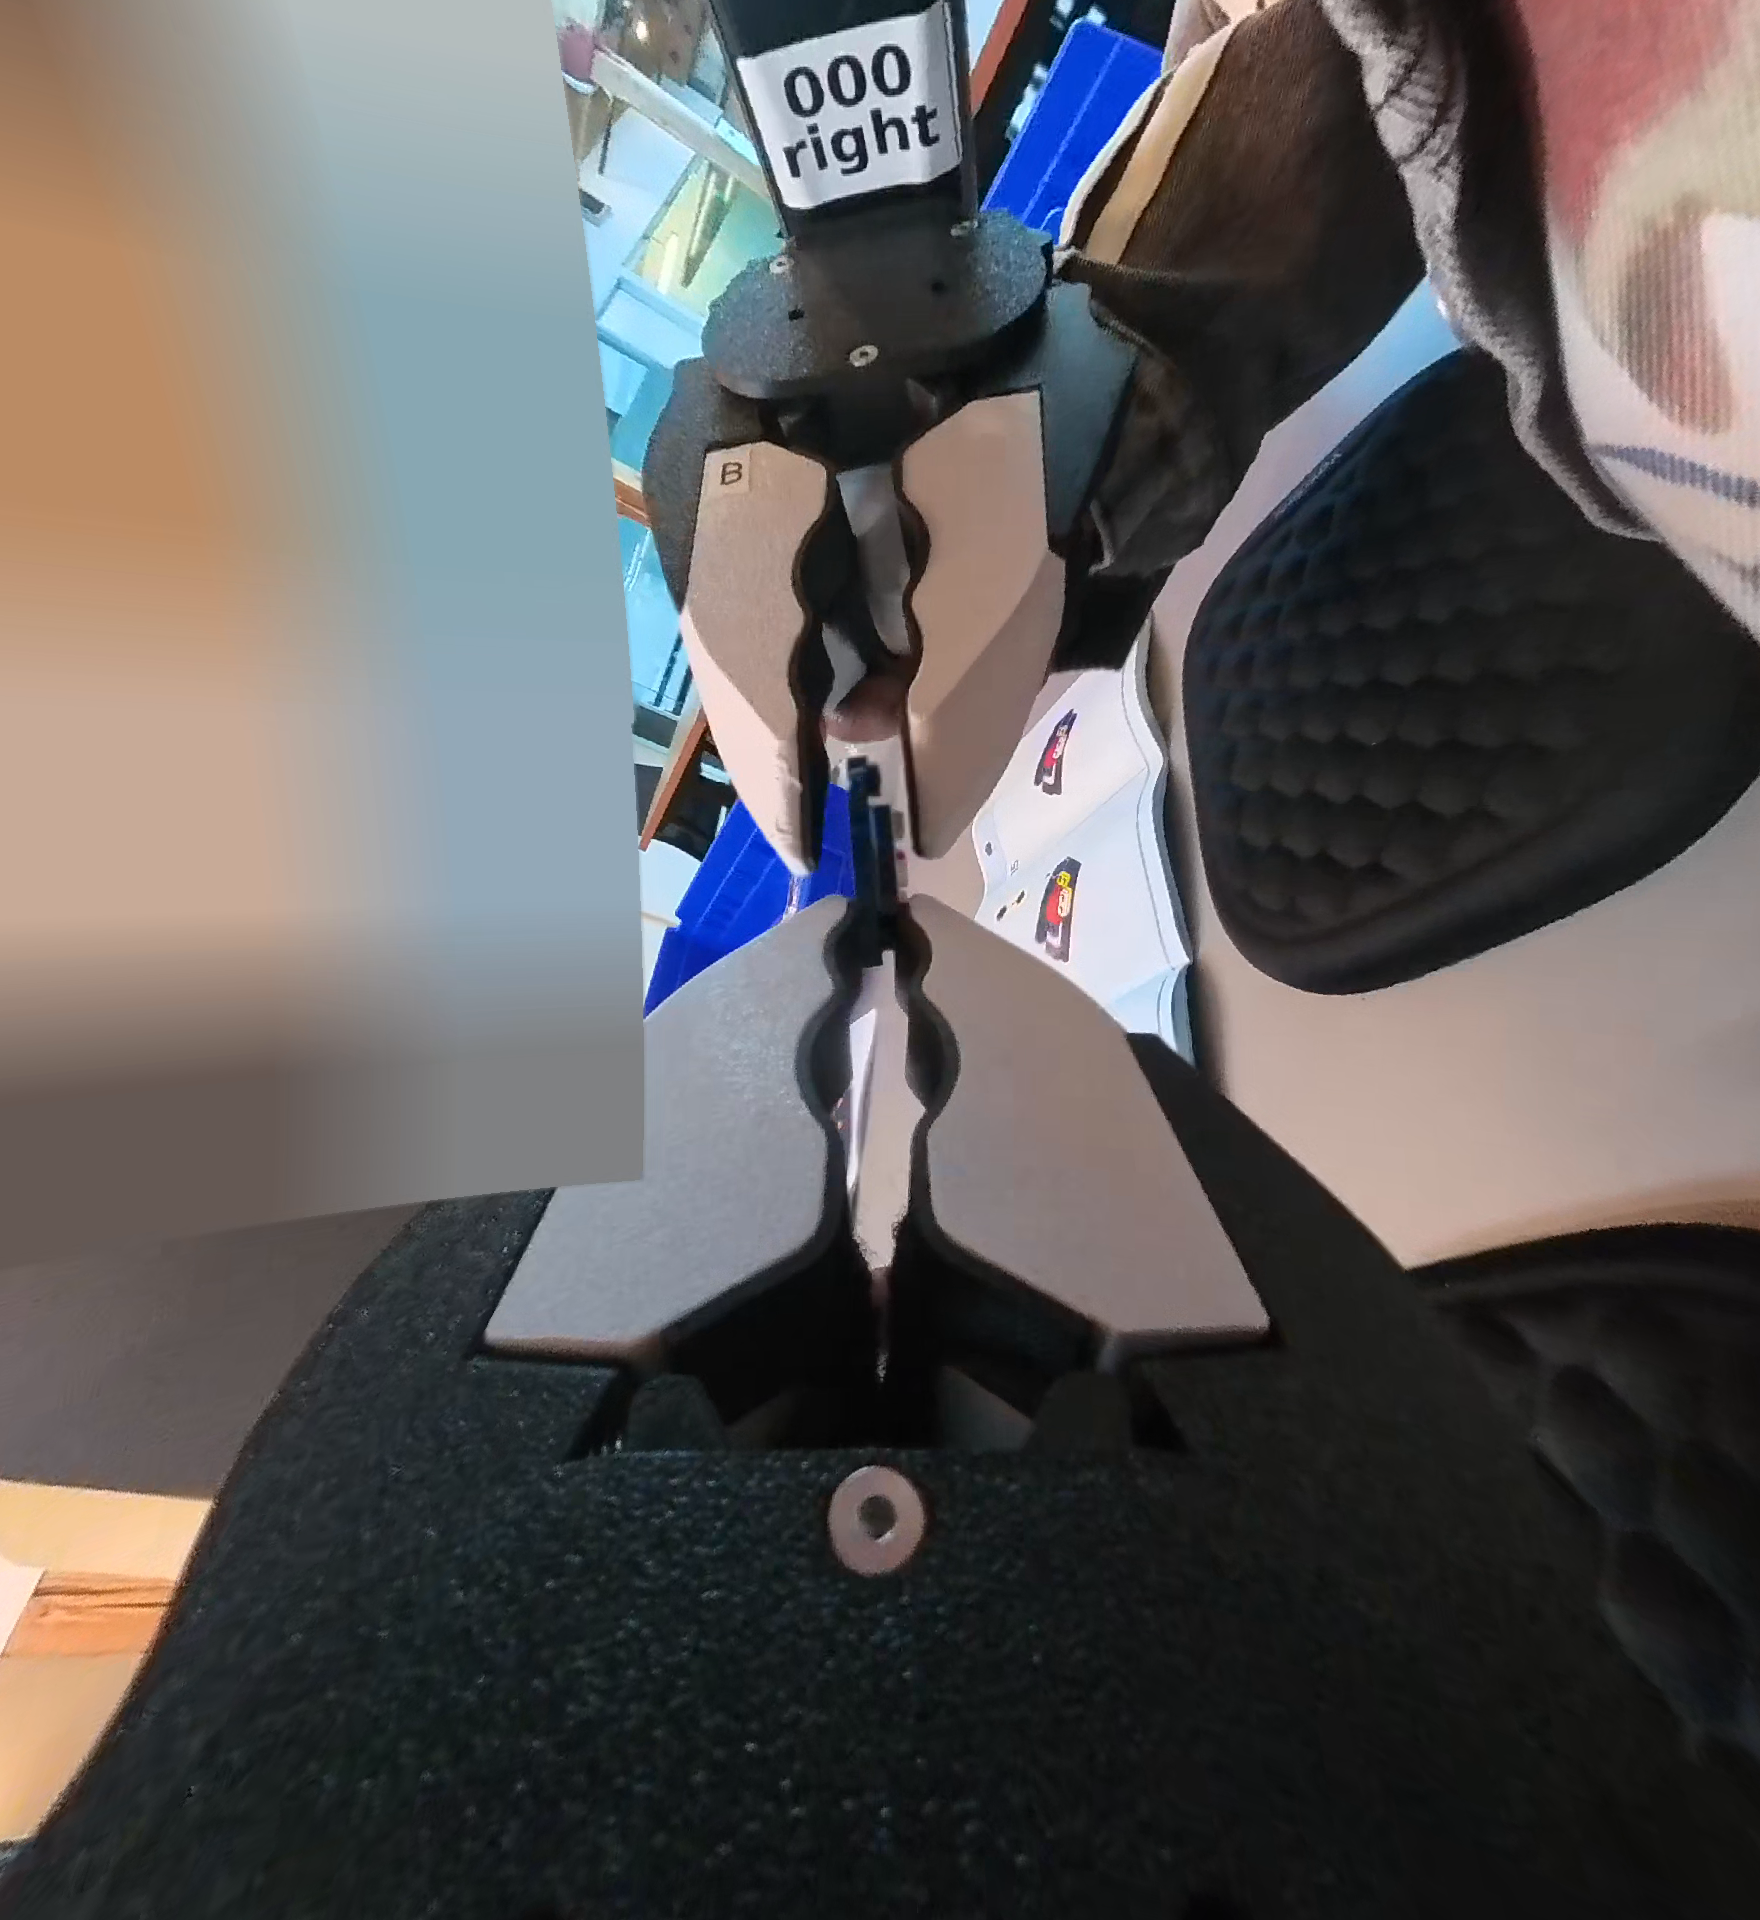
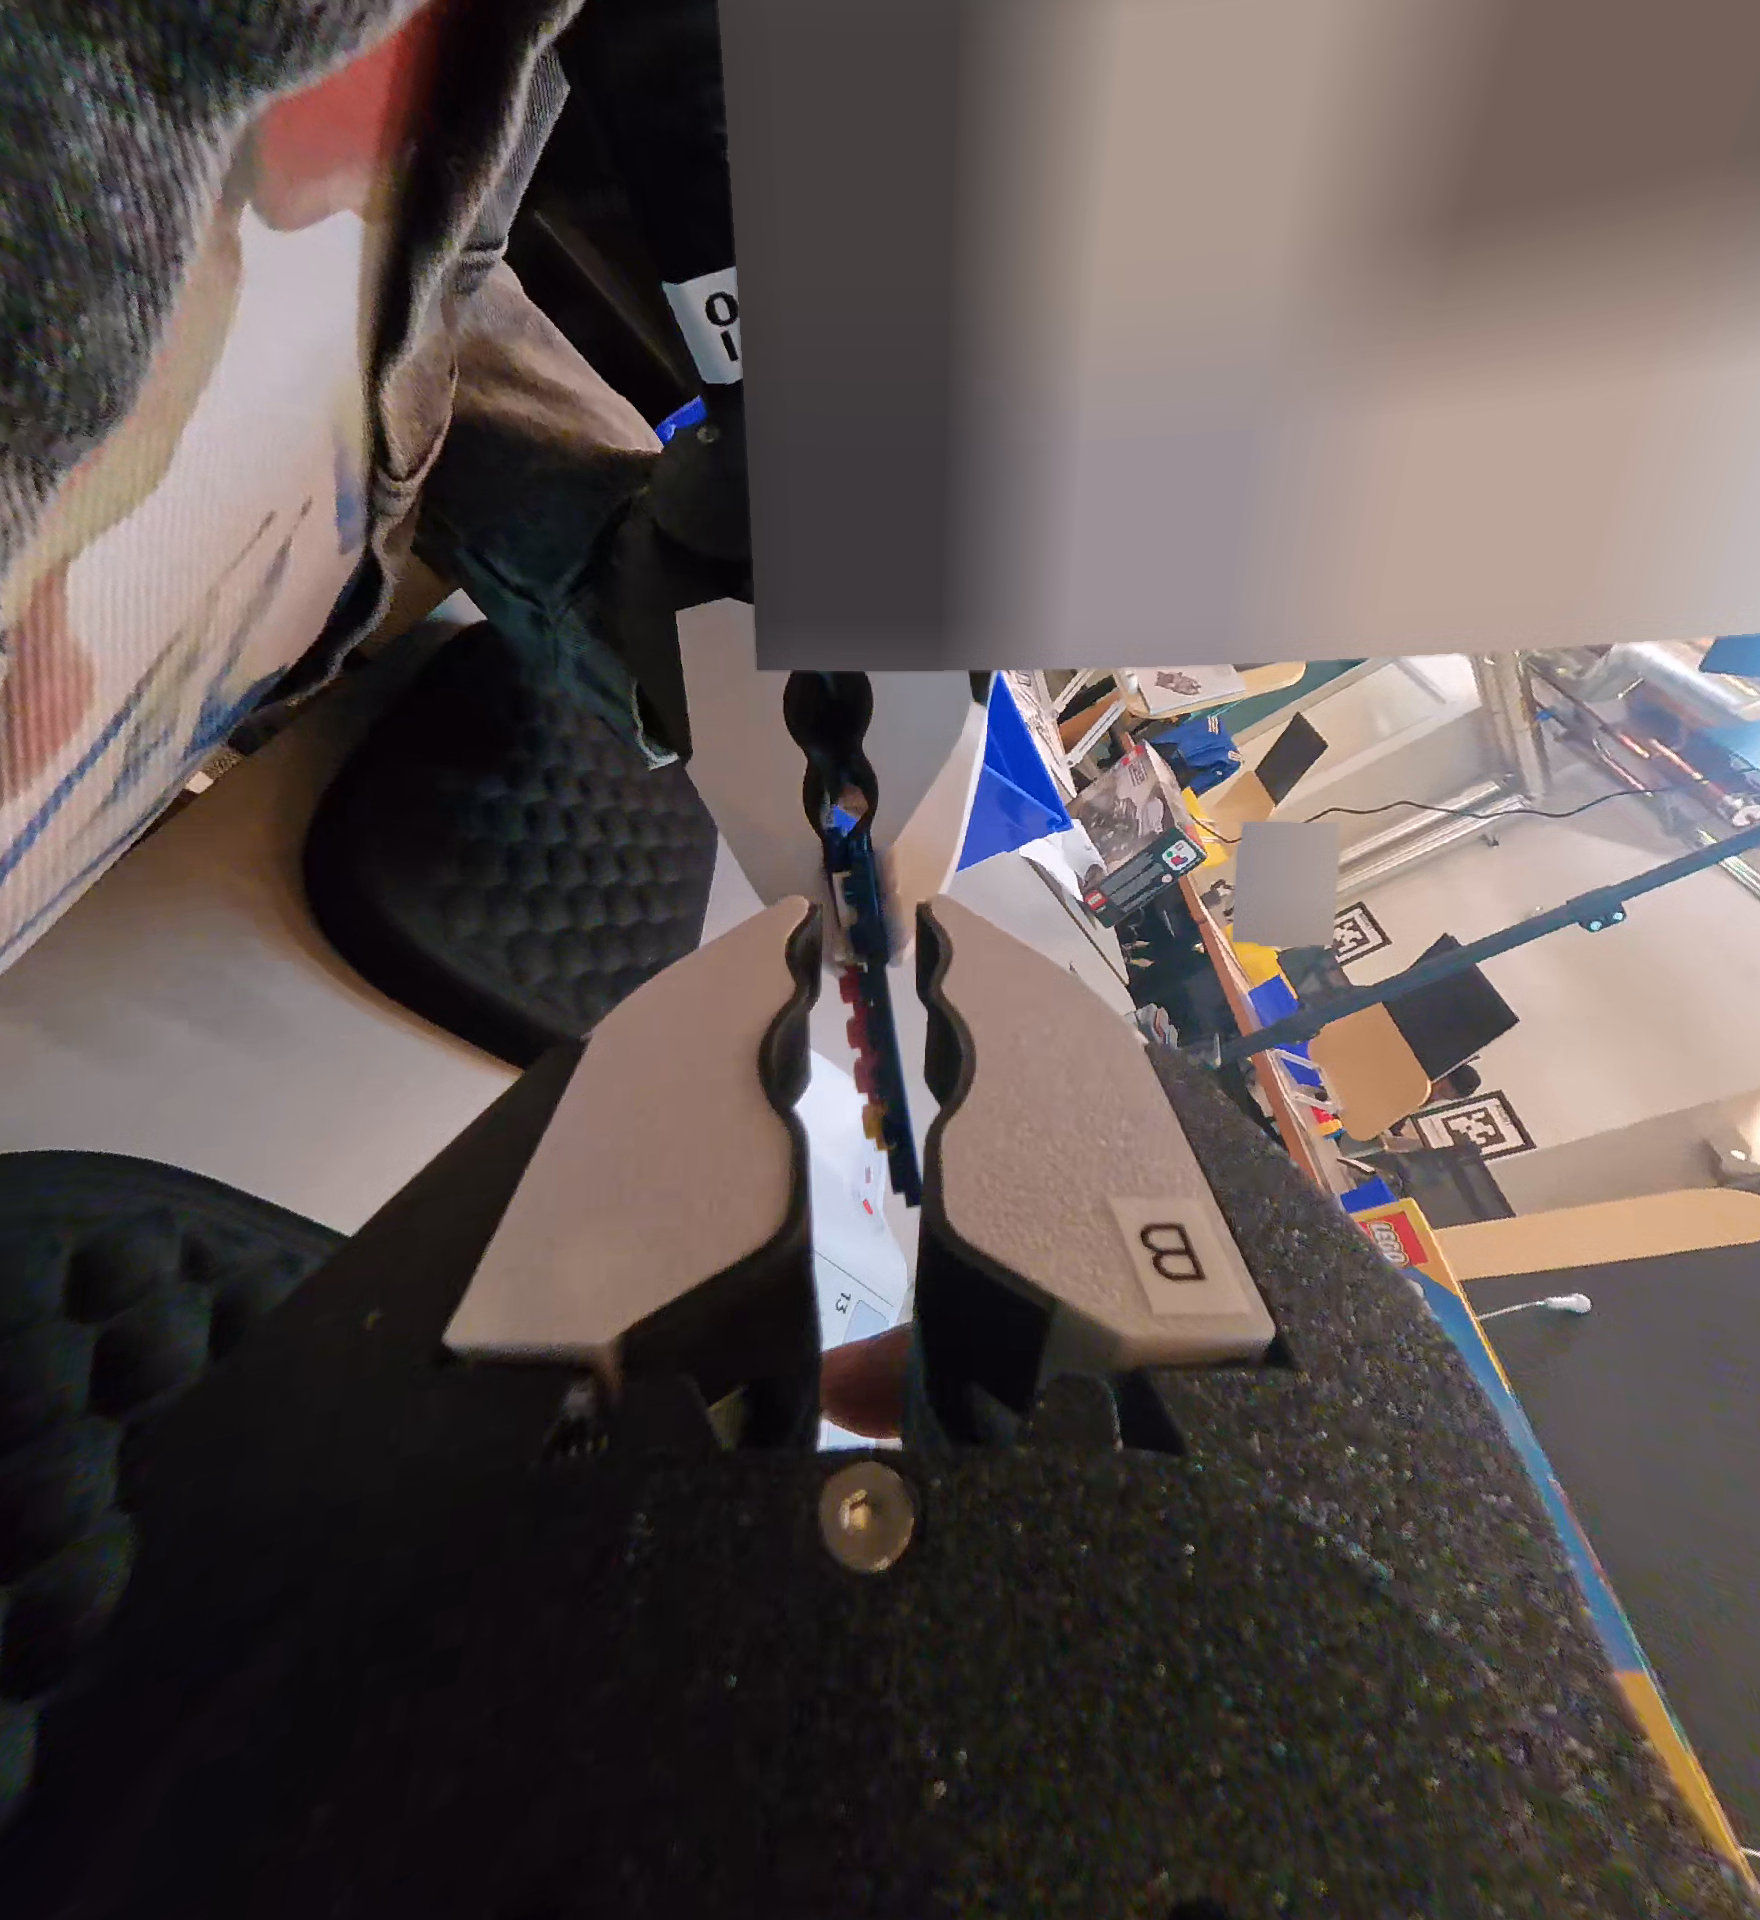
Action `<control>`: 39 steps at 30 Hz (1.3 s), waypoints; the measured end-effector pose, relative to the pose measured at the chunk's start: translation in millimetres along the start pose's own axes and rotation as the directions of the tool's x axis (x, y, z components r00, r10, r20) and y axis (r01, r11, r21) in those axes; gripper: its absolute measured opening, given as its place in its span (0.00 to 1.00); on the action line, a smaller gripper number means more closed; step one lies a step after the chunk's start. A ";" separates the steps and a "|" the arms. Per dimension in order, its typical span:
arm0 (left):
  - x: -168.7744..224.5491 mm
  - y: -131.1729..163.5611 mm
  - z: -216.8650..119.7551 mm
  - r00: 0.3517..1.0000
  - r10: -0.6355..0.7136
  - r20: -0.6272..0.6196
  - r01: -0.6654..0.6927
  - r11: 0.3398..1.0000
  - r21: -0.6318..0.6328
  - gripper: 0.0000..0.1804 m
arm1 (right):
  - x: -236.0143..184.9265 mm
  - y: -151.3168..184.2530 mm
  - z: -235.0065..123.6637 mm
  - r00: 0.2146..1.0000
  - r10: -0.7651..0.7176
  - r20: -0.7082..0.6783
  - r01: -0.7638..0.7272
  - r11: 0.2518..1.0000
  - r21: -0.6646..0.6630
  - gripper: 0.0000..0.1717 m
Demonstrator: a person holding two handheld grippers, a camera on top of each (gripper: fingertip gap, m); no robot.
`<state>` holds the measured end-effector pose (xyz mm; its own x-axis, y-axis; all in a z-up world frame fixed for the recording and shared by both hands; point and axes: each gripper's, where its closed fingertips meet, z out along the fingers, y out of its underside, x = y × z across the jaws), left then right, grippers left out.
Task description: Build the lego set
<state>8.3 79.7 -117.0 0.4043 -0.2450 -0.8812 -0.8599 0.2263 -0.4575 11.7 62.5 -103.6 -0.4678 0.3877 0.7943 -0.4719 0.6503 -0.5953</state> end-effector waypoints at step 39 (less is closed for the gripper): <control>-32.1 43.0 -2.7 -0.438 -0.739 -0.512 0.825 -0.557 0.098 0.14 | 27.5 67.1 5.1 0.941 0.338 -0.023 -0.338 0.938 -0.080 0.21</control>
<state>-42.5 94.8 -108.1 0.2993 -0.5424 0.7850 0.8429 -0.2353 -0.4840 -36.6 113.4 -122.3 -0.5824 0.5994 0.5491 -0.2247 0.5305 -0.8174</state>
